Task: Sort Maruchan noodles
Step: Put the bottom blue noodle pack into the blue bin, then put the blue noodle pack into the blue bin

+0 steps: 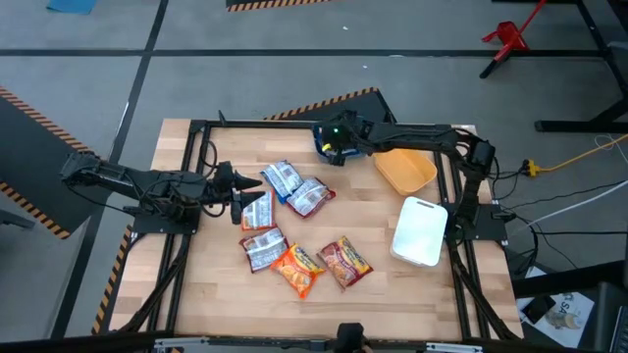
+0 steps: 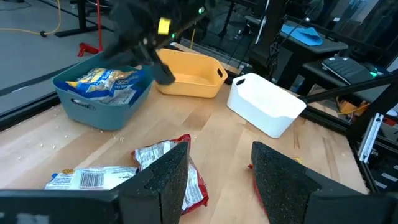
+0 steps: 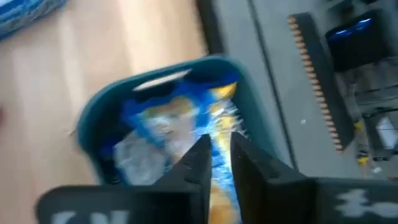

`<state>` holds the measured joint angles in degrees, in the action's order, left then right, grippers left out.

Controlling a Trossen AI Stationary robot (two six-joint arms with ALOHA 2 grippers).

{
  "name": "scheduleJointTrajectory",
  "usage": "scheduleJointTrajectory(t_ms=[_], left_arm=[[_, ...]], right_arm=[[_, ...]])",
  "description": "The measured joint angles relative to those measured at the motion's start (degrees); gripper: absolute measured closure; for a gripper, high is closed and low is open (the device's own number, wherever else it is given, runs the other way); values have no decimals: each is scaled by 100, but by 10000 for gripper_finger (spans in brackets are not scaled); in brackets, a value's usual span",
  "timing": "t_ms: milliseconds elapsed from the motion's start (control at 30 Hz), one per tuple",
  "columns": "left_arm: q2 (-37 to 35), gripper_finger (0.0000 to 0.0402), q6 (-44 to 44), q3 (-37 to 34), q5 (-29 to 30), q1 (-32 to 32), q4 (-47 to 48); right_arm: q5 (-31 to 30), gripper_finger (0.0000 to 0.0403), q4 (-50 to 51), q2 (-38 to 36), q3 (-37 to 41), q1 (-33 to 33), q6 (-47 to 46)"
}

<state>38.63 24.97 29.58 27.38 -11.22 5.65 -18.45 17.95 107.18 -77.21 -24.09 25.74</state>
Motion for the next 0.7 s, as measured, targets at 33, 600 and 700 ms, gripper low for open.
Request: scheduleJointTrajectory(t_ms=[33,600,700], left_arm=[[0,232,0,0,0,-2,0],[0,232,37,1,0,-4,11],[0,232,36,0,0,-4,11]], right_arm=[[2,367,86,62,0,7,0],[-571,372,330,-137,7,6,472],[-142,346,308,-511,7,6,388]])
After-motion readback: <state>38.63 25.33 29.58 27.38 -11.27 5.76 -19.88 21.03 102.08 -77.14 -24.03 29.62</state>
